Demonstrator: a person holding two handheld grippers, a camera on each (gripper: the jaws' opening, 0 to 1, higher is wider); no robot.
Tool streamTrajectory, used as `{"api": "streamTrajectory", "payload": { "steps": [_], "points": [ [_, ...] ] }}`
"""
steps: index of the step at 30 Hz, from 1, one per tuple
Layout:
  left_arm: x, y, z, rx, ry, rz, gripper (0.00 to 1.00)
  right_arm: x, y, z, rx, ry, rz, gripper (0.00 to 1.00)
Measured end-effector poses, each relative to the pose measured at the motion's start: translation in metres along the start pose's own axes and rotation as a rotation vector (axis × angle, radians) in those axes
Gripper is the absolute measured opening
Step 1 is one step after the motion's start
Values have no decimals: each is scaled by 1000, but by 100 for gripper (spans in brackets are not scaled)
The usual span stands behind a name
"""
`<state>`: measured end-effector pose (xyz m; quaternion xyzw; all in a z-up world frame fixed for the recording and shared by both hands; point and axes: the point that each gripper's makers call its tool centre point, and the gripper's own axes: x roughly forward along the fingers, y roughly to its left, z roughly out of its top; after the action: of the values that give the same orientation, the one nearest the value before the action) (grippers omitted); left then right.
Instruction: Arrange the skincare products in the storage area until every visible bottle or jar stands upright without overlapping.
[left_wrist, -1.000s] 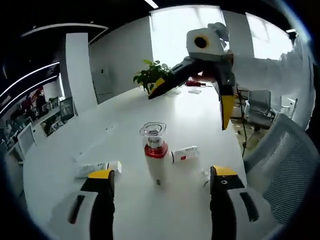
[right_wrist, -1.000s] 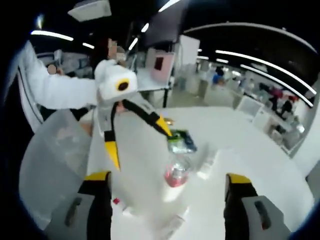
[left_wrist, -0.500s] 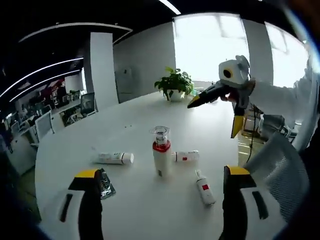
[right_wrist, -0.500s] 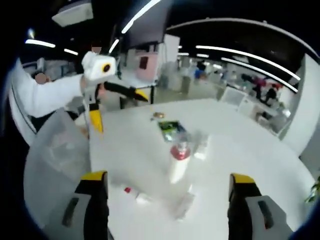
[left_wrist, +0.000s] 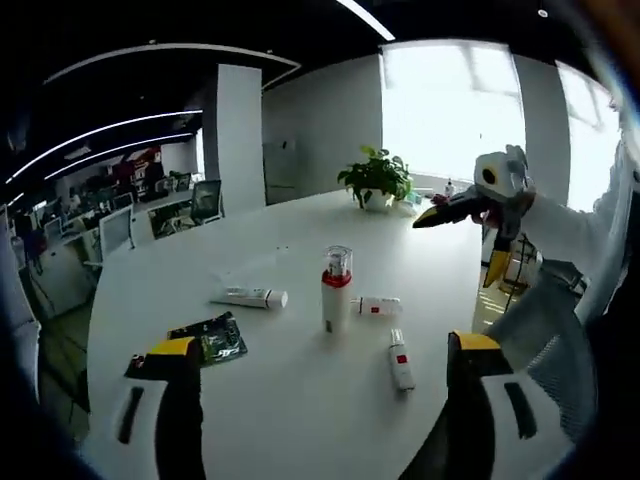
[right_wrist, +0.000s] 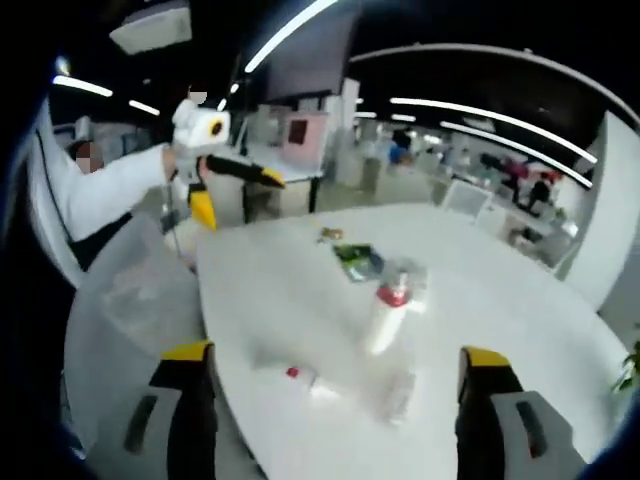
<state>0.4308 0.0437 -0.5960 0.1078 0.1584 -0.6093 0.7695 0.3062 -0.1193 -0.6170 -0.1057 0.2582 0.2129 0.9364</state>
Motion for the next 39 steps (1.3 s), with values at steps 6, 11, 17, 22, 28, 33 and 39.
{"api": "streamTrajectory", "payload": {
  "steps": [6, 11, 17, 22, 28, 33, 39],
  "points": [
    [-14, 5, -8, 10, -8, 18, 99, 2, -1, -8, 26, 19, -37, 100],
    [-25, 18, -19, 11, 9, 31, 99, 5, 1, -2, 53, 10, -47, 100],
    [-33, 32, -24, -6, 0, 27, 99, 13, 4, 5, 99, 1, -83, 100],
    [-33, 37, -30, 58, 39, 29, 99, 19, 9, 7, 115, 26, -103, 100],
    [-32, 43, -27, 42, 24, 12, 99, 23, 9, 11, 148, 37, -125, 100],
    [-33, 49, -25, 75, 16, 15, 99, 21, 2, 13, 166, 46, -164, 100],
    [-30, 50, -30, 75, 26, -19, 99, 19, -4, 16, 177, 52, -192, 100]
  ]
}}
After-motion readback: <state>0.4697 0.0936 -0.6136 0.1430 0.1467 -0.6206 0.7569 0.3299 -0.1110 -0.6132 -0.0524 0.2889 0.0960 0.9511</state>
